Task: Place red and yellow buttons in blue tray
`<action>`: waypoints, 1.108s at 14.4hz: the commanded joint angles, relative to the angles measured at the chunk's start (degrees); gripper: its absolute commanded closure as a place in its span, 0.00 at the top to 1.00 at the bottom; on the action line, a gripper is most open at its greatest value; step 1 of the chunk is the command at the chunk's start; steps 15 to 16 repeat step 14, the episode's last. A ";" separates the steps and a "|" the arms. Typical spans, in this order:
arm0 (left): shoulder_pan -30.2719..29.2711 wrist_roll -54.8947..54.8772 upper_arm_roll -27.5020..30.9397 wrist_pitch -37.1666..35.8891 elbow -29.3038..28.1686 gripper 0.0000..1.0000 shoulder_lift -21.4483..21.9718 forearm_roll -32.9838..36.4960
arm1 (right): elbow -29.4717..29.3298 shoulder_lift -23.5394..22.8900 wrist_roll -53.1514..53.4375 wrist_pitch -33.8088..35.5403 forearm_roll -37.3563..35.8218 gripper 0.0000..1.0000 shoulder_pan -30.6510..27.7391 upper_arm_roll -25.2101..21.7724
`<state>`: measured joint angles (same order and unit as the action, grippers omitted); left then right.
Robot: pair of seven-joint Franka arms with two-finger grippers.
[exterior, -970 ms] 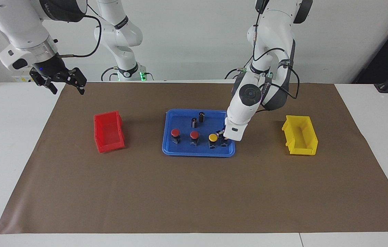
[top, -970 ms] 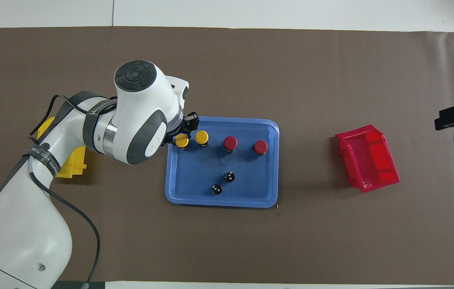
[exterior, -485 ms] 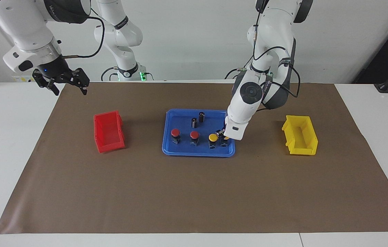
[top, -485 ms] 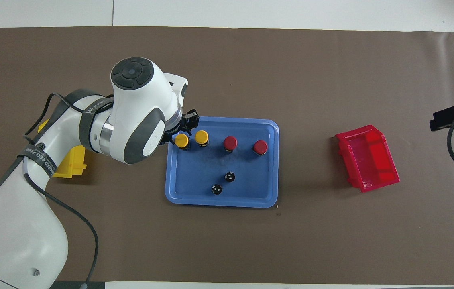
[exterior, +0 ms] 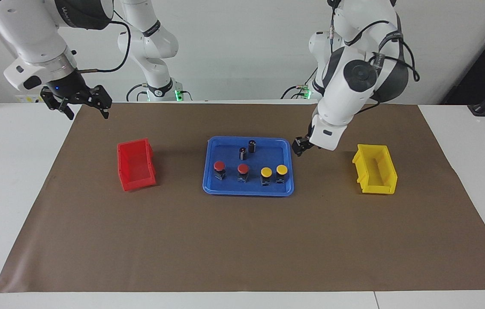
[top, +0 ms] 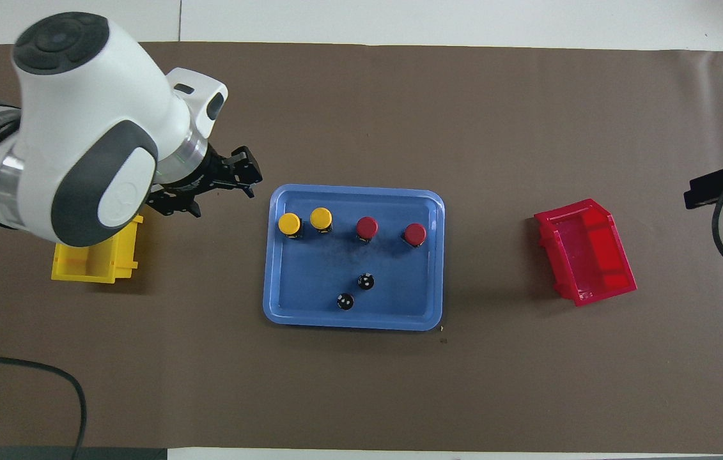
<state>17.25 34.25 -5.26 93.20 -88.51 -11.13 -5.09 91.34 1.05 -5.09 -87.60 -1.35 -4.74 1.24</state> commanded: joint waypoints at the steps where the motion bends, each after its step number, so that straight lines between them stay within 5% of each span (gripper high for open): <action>1: -5.89 -12.57 -0.10 -3.37 -1.23 1.00 5.39 2.09 | 0.25 0.36 -1.06 0.76 -0.67 1.00 -0.36 0.34; 5: -14.43 -31.31 -0.11 -2.95 -1.32 1.00 7.96 4.48 | 0.33 0.53 -0.89 1.02 -0.50 1.00 -0.71 0.34; 16: -20.68 -36.71 -0.10 -3.56 -1.32 1.00 9.54 6.50 | -0.19 0.45 -1.15 1.90 0.03 1.00 -1.06 0.25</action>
